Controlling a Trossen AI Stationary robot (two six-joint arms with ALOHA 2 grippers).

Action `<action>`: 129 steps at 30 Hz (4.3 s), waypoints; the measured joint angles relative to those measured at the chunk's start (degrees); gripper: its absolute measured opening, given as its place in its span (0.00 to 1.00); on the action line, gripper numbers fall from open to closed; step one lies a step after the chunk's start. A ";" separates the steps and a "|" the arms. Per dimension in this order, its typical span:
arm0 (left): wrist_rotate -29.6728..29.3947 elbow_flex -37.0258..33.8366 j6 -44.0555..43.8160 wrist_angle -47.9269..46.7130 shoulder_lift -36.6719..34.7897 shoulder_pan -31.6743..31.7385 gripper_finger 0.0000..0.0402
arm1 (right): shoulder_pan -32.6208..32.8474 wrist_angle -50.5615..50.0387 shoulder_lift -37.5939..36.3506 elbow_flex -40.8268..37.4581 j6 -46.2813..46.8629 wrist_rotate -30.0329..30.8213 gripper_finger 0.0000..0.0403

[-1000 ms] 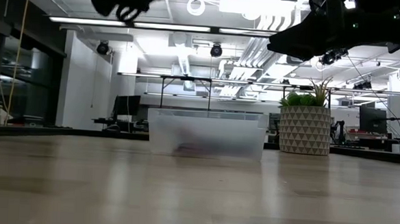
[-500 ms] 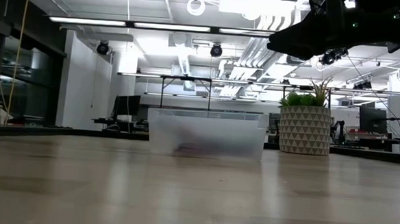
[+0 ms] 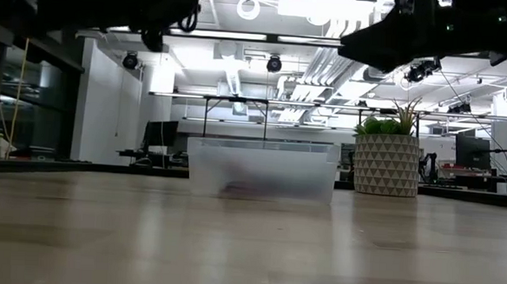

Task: Pick and place USB-C Cables
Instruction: Put the black charger cable into the transparent bin

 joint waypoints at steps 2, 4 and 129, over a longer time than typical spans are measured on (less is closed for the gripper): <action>-0.01 -1.59 0.40 0.23 0.01 -0.04 0.02 | -0.02 2.41 0.00 0.00 -0.30 0.24 0.58; 0.02 -2.41 0.18 0.24 0.00 -0.07 0.02 | -0.02 5.23 0.00 0.00 -0.35 0.85 0.58; -18.67 55.46 10.50 -69.60 56.63 -8.76 0.02 | 0.00 4.08 -0.02 -0.07 1.51 0.83 0.58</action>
